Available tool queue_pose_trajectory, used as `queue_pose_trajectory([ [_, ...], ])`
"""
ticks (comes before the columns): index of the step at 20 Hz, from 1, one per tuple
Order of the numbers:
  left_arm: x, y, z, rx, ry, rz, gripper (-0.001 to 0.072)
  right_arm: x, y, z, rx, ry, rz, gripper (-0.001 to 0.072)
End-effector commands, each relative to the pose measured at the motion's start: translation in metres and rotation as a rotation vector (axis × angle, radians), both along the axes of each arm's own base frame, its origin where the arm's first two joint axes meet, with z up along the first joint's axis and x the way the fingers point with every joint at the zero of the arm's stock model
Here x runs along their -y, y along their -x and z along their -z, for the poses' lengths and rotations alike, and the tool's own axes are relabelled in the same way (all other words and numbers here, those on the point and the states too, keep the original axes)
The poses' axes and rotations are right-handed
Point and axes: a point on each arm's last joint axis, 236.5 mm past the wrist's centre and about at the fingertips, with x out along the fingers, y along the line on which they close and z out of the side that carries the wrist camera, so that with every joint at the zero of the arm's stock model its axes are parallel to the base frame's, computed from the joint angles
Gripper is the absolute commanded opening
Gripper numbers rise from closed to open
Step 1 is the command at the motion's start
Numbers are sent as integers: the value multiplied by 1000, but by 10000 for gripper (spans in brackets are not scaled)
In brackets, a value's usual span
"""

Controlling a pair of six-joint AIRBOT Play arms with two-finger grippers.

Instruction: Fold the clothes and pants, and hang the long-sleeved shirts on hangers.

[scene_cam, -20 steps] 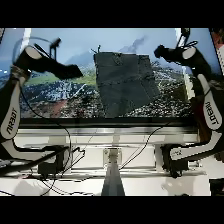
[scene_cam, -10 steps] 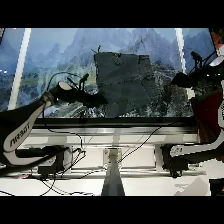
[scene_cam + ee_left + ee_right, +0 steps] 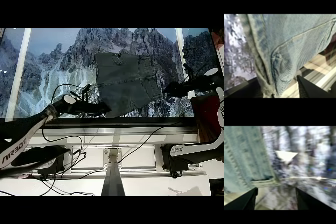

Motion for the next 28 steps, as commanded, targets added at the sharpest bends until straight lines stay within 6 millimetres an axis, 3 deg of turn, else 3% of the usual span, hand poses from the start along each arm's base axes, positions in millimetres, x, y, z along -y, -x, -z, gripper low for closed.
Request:
queue_pose_trajectory([
  [1, 6, 2, 5, 17, -26, -18, 475, -21, -4, 0, 34, -98, 46, 517],
  [3, 6, 0, 6, 7, -30, -45, 466, -17, -14, 7, 56, -64, 87, 517],
  [4, 6, 0, 6, 5, -30, -47, 394, -17, -18, 11, 51, -55, 105, 517],
  [7, 6, 0, 4, 3, -24, -43, 77, -42, -10, 29, -20, -77, 62, 517],
  [8, 6, -1, 2, 2, -18, -40, 76, -55, -5, 36, -47, -89, 28, 513],
  [10, 0, -13, -8, 27, -6, -40, 76, -75, 0, 42, -50, -88, -43, 337],
  [12, -19, -37, -24, 106, -21, -52, 75, -95, 1, 32, -22, -111, -144, 164],
  [14, -46, -68, -51, 215, -42, -83, 75, -115, 2, 11, -18, -153, -235, 96],
  [16, -78, -97, -87, 357, -78, -114, 75, -137, -8, -23, 59, -175, -296, 43],
  [18, -110, -118, -137, 537, -148, -107, 75, -165, -21, -71, 214, -175, -368, 42],
  [21, -144, -130, -236, 852, -261, -103, 75, -215, -14, -170, 479, -171, -507, 42],
  [24, -175, -104, -351, 1200, -397, -121, 75, -258, 20, -280, 793, -173, -613, 42],
  [26, -198, -70, -418, 1424, -484, -182, 75, -263, 35, -345, 964, -175, -545, 42],
  [28, -212, -28, -463, 1580, -511, -253, 74, -255, 50, -398, 1050, -214, -395, 42],
])
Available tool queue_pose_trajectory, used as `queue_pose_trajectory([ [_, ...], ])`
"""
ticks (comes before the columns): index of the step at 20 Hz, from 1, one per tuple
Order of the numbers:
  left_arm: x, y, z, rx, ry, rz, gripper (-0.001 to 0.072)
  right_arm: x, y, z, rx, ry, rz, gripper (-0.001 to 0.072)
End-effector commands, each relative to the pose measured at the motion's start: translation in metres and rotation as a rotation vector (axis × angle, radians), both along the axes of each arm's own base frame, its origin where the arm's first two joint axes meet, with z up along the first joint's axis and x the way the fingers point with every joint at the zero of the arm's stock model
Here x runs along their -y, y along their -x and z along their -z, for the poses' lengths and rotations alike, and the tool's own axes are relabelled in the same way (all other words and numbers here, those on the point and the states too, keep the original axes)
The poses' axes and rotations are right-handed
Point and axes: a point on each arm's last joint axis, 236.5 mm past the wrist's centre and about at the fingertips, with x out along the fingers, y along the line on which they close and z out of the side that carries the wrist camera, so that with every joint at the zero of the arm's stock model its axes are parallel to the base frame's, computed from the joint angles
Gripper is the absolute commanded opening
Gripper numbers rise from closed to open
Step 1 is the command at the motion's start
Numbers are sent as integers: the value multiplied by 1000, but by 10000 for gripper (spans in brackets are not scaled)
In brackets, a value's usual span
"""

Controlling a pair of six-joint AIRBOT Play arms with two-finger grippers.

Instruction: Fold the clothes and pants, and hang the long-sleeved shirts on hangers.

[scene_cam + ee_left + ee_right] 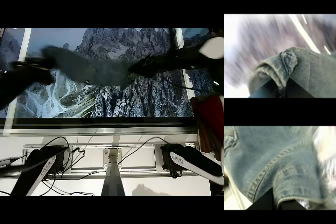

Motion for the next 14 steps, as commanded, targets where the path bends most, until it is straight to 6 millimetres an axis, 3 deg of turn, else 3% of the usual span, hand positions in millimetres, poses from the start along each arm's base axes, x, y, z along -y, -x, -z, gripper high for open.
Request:
queue_pose_trajectory([
  [1, -37, 74, -89, 322, -58, -107, 74, 1, 42, -105, 136, -194, 127, 42],
  [3, -40, 99, -89, 305, 7, -117, 74, 1, 69, -121, 87, -247, 137, 42],
  [5, -46, 95, -50, 124, 65, -159, 74, -5, 79, -116, 28, -247, 138, 42],
  [6, -44, 85, -19, 11, 74, -166, 74, -7, 73, -102, -8, -230, 162, 42],
  [10, -17, 26, 107, -358, 107, -131, 74, 0, 9, -4, -173, -188, 414, 42],
  [12, -12, -16, 154, -443, 146, -164, 75, 11, -32, 54, -221, -187, 560, 42],
  [14, -2, -58, 186, -496, 272, -202, 74, 21, -69, 104, -244, -198, 691, 42],
])
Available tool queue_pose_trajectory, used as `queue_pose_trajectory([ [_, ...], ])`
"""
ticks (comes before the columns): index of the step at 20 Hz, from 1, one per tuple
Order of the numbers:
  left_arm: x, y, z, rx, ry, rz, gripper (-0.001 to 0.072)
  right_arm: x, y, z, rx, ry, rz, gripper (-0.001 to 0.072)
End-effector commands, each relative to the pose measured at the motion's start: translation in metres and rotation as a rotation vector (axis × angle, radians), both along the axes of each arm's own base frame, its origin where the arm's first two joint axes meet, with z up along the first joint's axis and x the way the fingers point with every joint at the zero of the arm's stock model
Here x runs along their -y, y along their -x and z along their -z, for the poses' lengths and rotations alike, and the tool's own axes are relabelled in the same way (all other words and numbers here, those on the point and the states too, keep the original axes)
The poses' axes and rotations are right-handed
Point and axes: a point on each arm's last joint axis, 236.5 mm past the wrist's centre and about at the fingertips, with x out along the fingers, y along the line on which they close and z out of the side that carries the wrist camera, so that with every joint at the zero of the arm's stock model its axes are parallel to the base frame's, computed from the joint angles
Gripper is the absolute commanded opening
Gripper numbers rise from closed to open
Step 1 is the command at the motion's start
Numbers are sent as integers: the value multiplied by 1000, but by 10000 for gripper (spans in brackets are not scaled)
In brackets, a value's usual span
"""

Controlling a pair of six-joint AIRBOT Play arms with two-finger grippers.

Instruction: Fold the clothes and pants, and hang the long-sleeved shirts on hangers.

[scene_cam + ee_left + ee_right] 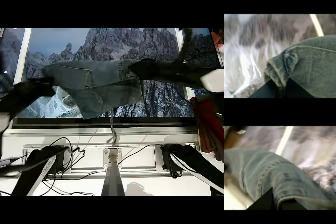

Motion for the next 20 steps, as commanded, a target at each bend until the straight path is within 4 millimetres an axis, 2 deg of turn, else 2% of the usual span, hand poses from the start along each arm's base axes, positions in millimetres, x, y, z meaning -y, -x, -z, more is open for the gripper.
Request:
queue_pose_trajectory([
  [1, 19, -61, 72, -130, 188, -86, 75, 23, -63, 78, -47, -4, 249, 43],
  [2, 27, -69, 90, -181, 209, -71, 75, 30, -76, 96, -79, 4, 283, 42],
  [4, 43, -65, 123, -331, 218, -23, 74, 61, -96, 120, -130, 38, 345, 43],
  [6, 57, -40, 147, -486, 212, 53, 75, 105, -101, 137, -203, 66, 406, 42],
  [7, 62, -24, 156, -548, 187, 112, 74, 124, -94, 147, -260, 91, 412, 42],
  [9, 66, 7, 174, -677, 154, 192, 74, 154, -56, 179, -428, 204, 353, 42],
  [10, 68, 15, 182, -722, 152, 209, 75, 161, -31, 197, -521, 266, 304, 43],
  [11, 69, 18, 192, -752, 157, 208, 76, 163, -8, 213, -599, 313, 259, 42],
  [14, 86, 20, 219, -820, 195, 203, 76, 157, 40, 246, -685, 397, 84, 43],
  [15, 95, 21, 227, -830, 199, 222, 79, 156, 50, 253, -705, 408, 54, 88],
  [16, 103, 24, 233, -832, 193, 260, 175, 158, 55, 257, -717, 414, 52, 289],
  [17, 109, 26, 236, -823, 183, 308, 371, 160, 57, 259, -719, 430, 49, 558],
  [18, 113, 26, 236, -808, 179, 342, 560, 163, 55, 259, -711, 445, 49, 706],
  [20, 118, 18, 227, -780, 197, 351, 583, 174, 45, 255, -677, 485, 73, 703],
])
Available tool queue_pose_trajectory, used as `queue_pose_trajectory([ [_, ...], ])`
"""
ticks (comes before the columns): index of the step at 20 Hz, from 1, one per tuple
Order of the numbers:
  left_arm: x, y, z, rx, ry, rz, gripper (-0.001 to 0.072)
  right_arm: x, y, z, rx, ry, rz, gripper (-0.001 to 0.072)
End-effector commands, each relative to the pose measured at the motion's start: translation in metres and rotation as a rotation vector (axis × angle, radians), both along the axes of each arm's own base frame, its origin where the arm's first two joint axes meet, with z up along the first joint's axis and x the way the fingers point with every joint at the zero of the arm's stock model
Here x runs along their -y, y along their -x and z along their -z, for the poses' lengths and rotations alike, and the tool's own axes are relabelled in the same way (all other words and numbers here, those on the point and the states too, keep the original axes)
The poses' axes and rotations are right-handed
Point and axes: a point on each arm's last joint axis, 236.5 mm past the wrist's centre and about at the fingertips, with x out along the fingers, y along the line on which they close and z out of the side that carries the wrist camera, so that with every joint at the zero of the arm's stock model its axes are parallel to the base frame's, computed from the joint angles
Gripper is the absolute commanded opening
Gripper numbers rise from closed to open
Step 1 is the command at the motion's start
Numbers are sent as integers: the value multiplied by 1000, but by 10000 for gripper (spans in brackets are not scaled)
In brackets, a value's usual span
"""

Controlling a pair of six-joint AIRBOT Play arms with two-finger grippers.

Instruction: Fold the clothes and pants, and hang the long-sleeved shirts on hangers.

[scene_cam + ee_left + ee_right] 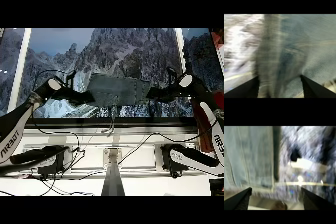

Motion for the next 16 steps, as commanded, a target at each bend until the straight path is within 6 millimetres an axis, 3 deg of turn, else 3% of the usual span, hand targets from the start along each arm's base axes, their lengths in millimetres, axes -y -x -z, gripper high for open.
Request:
queue_pose_trajectory([
  [1, 15, -9, -6, 36, 49, 32, 583, 16, -7, -1, 21, 53, 2, 703],
  [4, 18, -24, -19, 79, 58, 33, 583, 35, -46, -18, 118, 45, 165, 702],
  [8, 18, -27, -22, 91, 55, 36, 582, 56, -68, -22, 51, -119, 317, 696],
  [10, 17, -27, -21, 92, 50, 40, 582, 45, -73, -15, 14, -259, 301, 692],
  [13, 17, -27, -21, 92, 50, 40, 583, 12, -62, 14, -59, -371, 164, 691],
  [16, 17, -27, -21, 92, 50, 40, 583, -31, -55, 39, -81, -419, 27, 688],
])
